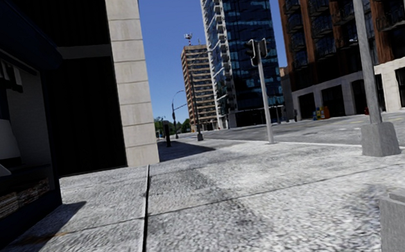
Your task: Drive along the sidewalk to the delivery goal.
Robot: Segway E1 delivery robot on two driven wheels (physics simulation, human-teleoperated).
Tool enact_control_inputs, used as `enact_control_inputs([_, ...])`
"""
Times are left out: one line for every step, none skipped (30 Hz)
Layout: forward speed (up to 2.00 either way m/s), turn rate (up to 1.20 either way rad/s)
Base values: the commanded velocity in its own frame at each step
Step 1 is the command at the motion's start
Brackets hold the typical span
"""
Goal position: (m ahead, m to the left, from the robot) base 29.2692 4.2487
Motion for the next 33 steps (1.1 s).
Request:
enact_control_inputs([1.73, 0.0])
enact_control_inputs([1.73, 0.0])
enact_control_inputs([1.73, 0.0])
enact_control_inputs([1.73, 0.0])
enact_control_inputs([1.73, 0.0])
enact_control_inputs([1.73, 0.0])
enact_control_inputs([1.73, 0.0])
enact_control_inputs([1.73, 0.0])
enact_control_inputs([1.73, 0.0])
enact_control_inputs([1.73, 0.0])
enact_control_inputs([1.73, 0.0])
enact_control_inputs([1.73, 0.0])
enact_control_inputs([1.73, 0.0])
enact_control_inputs([1.73, 0.0])
enact_control_inputs([1.73, 0.0])
enact_control_inputs([1.73, 0.0])
enact_control_inputs([1.73, 0.0])
enact_control_inputs([1.73, 0.0])
enact_control_inputs([1.73, 0.0])
enact_control_inputs([1.73, 0.0])
enact_control_inputs([1.73, 0.0])
enact_control_inputs([1.73, 0.0])
enact_control_inputs([1.73, 0.0])
enact_control_inputs([1.73, 0.0])
enact_control_inputs([1.73, 0.0])
enact_control_inputs([1.73, 0.0])
enact_control_inputs([1.73, 0.0])
enact_control_inputs([1.73, 0.0])
enact_control_inputs([1.73, 0.0])
enact_control_inputs([1.73, 0.0])
enact_control_inputs([1.73, 0.0])
enact_control_inputs([1.73, 0.0])
enact_control_inputs([1.73, 0.0])
